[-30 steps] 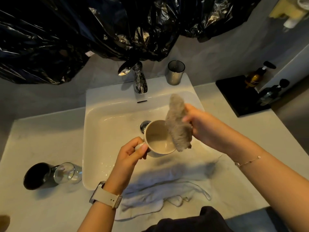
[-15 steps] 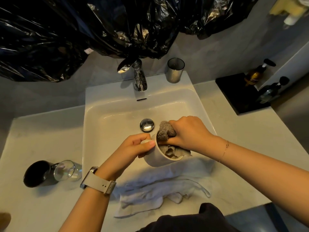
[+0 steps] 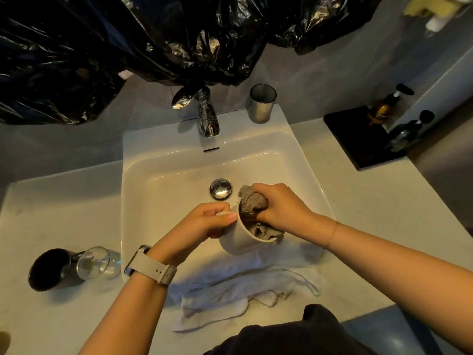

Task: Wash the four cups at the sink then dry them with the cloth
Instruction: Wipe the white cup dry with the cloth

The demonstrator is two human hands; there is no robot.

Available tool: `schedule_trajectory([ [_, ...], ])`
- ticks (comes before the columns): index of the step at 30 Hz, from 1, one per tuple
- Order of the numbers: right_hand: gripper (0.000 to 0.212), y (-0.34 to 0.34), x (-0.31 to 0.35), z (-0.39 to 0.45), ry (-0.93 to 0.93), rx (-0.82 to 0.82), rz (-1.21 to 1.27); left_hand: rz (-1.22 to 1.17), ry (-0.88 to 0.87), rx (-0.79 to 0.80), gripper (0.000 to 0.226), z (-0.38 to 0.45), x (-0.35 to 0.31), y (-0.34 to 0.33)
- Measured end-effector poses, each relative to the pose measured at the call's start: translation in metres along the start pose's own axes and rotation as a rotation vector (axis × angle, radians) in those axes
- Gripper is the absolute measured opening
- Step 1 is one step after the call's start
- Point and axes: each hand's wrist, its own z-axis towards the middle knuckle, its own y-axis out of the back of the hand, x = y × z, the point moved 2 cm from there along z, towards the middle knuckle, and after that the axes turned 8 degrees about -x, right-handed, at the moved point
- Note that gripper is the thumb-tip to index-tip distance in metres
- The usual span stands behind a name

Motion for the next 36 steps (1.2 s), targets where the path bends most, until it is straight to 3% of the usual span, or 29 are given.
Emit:
schedule_trajectory([
  [3, 0.028, -0.002, 0.006, 0.002, 0.164, 0.005, -0.23, 0.016, 0.025, 0.038, 0.03, -0.001, -0.004, 0.007],
  [5, 0.031, -0.004, 0.008, 0.002, 0.142, 0.026, -0.259, 0.009, 0.026, 0.015, 0.031, -0.004, -0.003, 0.012],
  [10, 0.015, -0.006, 0.019, 0.006, -0.14, 0.056, 0.084, -0.069, -0.021, -0.103, 0.04, -0.014, 0.003, 0.031],
  [17, 0.028, -0.017, 0.052, 0.002, -0.327, 0.021, 0.494, -0.103, -0.087, -0.256, 0.034, -0.038, 0.014, 0.065],
  [23, 0.03, -0.035, 0.089, 0.016, -0.43, -0.181, 0.969, -0.32, -0.165, -0.546, 0.032, -0.064, 0.03, 0.118],
  [26, 0.031, -0.05, 0.108, 0.028, -0.444, -0.194, 1.021, -0.436, -0.185, -0.725, 0.043, -0.077, 0.043, 0.161],
  [30, 0.026, -0.083, 0.129, 0.039, -0.489, -0.135, 1.026, -0.4, -0.193, -0.932, 0.039, -0.085, 0.067, 0.214],
  [36, 0.025, -0.123, 0.151, 0.055, -0.522, -0.082, 0.988, -0.291, -0.109, -0.964, 0.041, -0.053, 0.11, 0.271],
])
